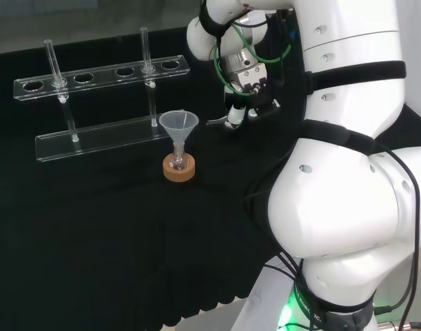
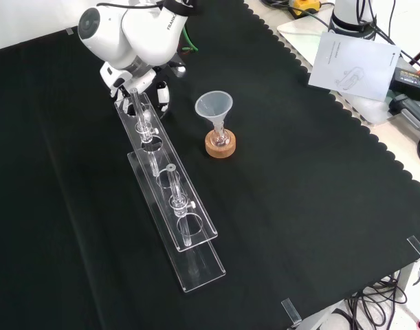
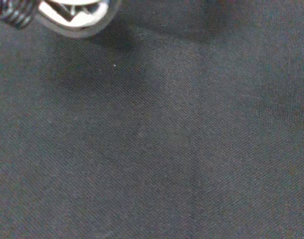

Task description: Pick up the weighing funnel.

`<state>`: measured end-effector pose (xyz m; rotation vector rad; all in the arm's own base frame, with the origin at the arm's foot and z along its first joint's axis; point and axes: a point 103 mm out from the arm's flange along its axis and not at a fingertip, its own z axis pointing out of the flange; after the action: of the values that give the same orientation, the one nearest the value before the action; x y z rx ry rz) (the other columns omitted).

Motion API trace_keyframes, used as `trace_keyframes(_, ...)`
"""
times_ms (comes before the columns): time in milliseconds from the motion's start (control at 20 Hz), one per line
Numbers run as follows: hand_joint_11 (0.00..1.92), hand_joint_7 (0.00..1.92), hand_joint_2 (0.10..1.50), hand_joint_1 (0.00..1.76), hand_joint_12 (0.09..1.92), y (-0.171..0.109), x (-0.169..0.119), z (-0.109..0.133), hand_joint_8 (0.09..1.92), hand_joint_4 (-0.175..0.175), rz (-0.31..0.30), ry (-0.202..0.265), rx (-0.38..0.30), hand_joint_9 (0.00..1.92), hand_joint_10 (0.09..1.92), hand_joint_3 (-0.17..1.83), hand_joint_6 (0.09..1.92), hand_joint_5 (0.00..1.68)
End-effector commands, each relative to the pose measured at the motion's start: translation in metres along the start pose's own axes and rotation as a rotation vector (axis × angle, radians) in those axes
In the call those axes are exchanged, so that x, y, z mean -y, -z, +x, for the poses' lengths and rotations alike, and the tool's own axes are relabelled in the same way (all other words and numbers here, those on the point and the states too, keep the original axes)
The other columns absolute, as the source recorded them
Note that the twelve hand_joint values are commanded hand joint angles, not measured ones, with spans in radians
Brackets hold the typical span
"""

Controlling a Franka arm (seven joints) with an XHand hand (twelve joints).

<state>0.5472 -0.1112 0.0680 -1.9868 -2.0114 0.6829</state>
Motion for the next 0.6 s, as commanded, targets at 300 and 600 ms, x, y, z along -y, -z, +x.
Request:
trace_keyframes(300, 0.45, 0.49, 0.76, 1.05, 1.3, 0.0, 0.001, -0.002, 0.67, 0.152, -0.007, -0.021, 0.01, 0.79, 0.51, 0.51, 0.79, 1.11)
trace_keyframes(600, 0.52, 0.53, 0.67, 1.09, 1.27, 0.015, 0.009, 0.001, 0.65, 0.175, -0.044, -0.047, -0.021, 0.85, 0.48, 0.72, 0.9, 1.16)
